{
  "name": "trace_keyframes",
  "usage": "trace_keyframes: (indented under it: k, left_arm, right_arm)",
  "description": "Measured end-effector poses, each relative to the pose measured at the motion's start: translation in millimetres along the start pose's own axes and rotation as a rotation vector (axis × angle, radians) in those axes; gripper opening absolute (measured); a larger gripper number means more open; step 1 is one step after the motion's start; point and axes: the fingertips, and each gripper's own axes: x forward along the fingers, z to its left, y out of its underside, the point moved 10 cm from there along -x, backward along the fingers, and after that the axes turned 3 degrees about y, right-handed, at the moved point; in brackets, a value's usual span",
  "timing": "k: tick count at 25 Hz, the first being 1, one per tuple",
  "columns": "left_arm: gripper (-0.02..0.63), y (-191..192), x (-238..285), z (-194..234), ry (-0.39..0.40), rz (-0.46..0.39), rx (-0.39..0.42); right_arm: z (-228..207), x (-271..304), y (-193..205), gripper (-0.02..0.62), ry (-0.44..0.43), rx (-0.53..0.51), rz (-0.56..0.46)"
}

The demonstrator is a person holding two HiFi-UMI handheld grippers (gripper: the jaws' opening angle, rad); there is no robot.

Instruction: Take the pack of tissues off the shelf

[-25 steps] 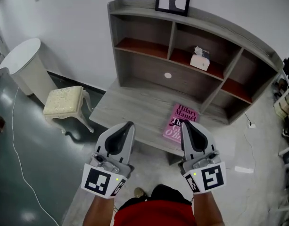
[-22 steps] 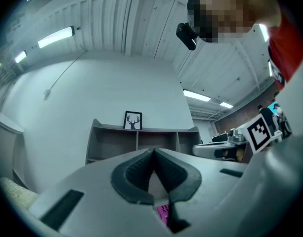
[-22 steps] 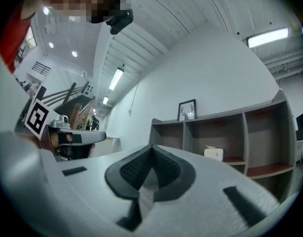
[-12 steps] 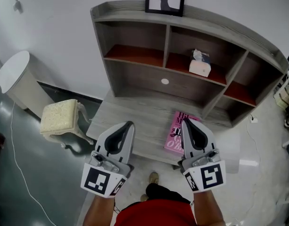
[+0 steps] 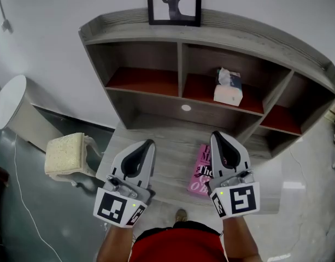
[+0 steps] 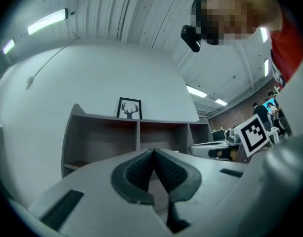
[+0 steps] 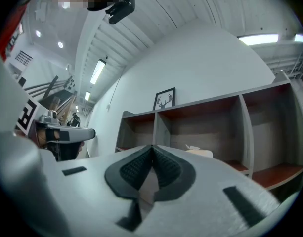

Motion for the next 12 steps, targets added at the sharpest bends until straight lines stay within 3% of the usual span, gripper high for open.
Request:
trace_keyframes:
  k: [2, 12]
  left_arm:
    - [0.008, 3, 11, 5, -0.001, 0.005, 0.000]
    - [0.009, 21, 51, 31, 0.075, 0.018, -0.036]
  right_arm:
    - [-7, 12, 3, 0.008, 0.013, -0.004, 0.015]
    - [-25, 57, 9, 0.142, 0.149, -0.027, 0.052]
